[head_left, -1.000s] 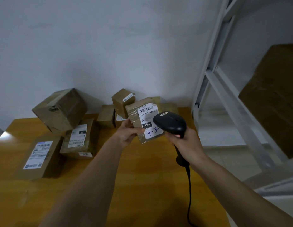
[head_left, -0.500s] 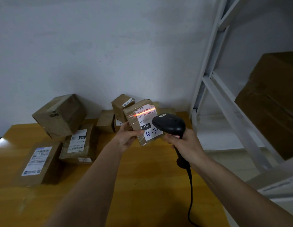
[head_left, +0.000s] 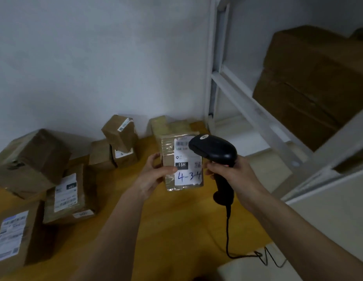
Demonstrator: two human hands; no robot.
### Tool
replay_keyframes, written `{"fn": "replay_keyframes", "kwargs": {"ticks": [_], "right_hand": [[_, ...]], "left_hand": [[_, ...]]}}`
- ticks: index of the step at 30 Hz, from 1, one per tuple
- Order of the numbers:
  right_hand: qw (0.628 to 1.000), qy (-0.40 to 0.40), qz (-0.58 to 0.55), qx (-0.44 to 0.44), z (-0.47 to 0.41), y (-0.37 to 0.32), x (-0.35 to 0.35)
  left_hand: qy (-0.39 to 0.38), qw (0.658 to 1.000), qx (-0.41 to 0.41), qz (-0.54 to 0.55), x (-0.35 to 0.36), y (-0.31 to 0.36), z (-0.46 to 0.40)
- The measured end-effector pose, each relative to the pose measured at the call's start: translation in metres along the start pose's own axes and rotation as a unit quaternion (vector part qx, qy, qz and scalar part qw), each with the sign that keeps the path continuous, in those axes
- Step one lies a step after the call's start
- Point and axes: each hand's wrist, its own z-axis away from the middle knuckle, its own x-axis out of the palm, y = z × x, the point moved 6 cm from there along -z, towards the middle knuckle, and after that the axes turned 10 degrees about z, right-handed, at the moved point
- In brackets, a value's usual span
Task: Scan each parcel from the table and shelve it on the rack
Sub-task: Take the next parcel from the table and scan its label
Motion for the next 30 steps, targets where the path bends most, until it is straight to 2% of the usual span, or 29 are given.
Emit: {"fn": "replay_keyframes", "kwargs": {"ticks": [3,7,13,18,23,30], "right_hand": [[0.999,0.032,-0.027,0.010,0.018,0.013,-0.023],[0.996,0.069,-0.058,0.007,0.052,0.031,-0.060],[0.984,0.143,-0.102,0.027,0.134,0.066,-0.134],[0.966,0.218,-0.137,0.038,0.205,0.095,-0.196],[0.948,0.279,-0.151,0.035,0.268,0.119,-0.247],[0.928,0.332,-0.166,0.021,0.332,0.139,-0.307]], "left_hand": [[-0.037,0.995,-0.034,-0.091,0.024,-0.016,0.014],[-0.093,0.971,-0.066,-0.212,0.066,-0.037,0.032],[-0.178,0.901,-0.090,-0.385,0.154,-0.084,0.079],[-0.205,0.891,-0.061,-0.401,0.229,-0.118,0.117],[-0.213,0.899,-0.019,-0.382,0.290,-0.144,0.156],[-0.165,0.925,0.074,-0.336,0.365,-0.163,0.193]]}}
